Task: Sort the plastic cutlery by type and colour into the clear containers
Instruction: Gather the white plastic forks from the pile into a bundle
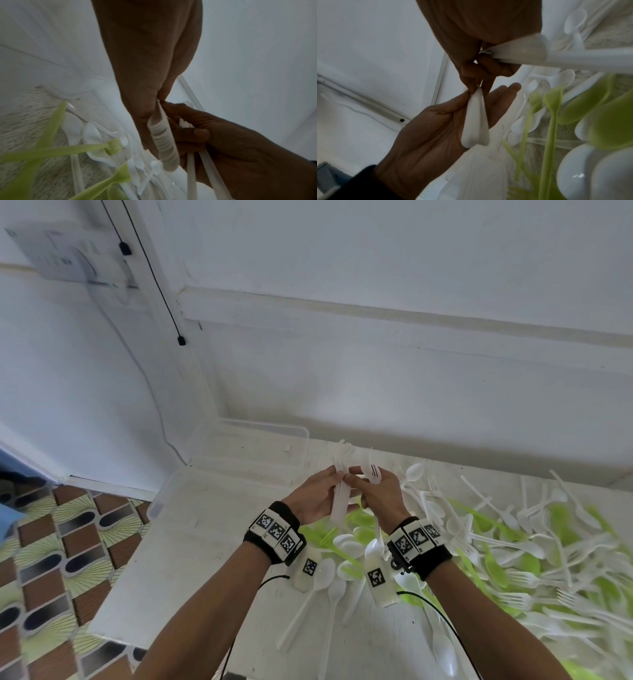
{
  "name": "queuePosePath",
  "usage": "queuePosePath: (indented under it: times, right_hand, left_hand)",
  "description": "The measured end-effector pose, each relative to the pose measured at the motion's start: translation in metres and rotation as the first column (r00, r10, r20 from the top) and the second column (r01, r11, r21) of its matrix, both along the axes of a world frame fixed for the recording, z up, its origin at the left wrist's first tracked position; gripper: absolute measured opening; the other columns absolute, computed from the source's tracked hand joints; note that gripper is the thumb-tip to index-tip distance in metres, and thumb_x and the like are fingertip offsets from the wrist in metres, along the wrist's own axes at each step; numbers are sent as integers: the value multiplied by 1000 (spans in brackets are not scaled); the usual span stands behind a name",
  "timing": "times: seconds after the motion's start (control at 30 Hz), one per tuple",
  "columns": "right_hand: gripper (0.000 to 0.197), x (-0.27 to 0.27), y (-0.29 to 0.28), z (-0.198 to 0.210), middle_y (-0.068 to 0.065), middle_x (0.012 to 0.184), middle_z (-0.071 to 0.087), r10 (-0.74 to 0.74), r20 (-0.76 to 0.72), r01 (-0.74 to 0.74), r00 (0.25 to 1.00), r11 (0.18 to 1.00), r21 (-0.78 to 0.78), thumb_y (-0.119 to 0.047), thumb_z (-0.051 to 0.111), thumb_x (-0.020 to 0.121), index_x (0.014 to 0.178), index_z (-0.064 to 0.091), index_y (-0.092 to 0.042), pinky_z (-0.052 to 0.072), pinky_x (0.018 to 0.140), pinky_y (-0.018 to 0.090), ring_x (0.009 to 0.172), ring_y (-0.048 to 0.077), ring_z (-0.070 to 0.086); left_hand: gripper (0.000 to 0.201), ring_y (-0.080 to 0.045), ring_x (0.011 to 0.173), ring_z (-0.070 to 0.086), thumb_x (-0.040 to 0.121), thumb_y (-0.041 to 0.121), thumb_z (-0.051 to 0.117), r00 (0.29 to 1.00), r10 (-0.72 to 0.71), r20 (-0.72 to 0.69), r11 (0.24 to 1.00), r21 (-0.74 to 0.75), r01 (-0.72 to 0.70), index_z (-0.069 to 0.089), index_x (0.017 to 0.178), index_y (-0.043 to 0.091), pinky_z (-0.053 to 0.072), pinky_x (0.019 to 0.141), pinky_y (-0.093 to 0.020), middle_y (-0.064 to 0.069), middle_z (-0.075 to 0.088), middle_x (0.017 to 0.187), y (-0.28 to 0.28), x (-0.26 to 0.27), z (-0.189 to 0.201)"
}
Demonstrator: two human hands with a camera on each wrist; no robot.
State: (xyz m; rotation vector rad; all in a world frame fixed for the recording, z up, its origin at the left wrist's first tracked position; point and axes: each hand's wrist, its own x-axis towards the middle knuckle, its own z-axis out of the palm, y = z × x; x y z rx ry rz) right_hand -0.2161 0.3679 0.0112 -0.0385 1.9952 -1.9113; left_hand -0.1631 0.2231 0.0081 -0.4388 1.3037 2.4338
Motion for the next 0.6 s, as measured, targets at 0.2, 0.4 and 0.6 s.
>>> queuePosePath:
  times: [0.2,0.4,0.6]
  right_hand:
    - [16,2,-4,-3,8,83,77,-8,-26,9,1000,999,32,-16,81,83,97,74,-13,58,56,36,70,23,73]
    - [9,-3,-3,1,7,81,75,62,-54,-55,997,991,126,-21,77,85,90,73,-15,43,47,26,48,13,58]
    - [11,-20,-8,10,4,79,49,15,242,-9,970,1000,-26,-18,39,99,93,46,-11,25,37,19,51,14,41]
  left_hand:
    - [32,-44,110,65,109,21,36,993,-119,15,993,24,119,49,138,13,57,87,-50,-19,61,128,-4,8,7]
    - [22,-21,66,54,109,22,43,983,-183,0,974,-137,182,50,121,6,45,52,-26,-17,60,104,-8,9,12]
    - [17,-14,51,44,107,18,47,991,110,74,967,-237,-90,34,114,9,36,43,-24,-6,50,89,-5,0,-3]
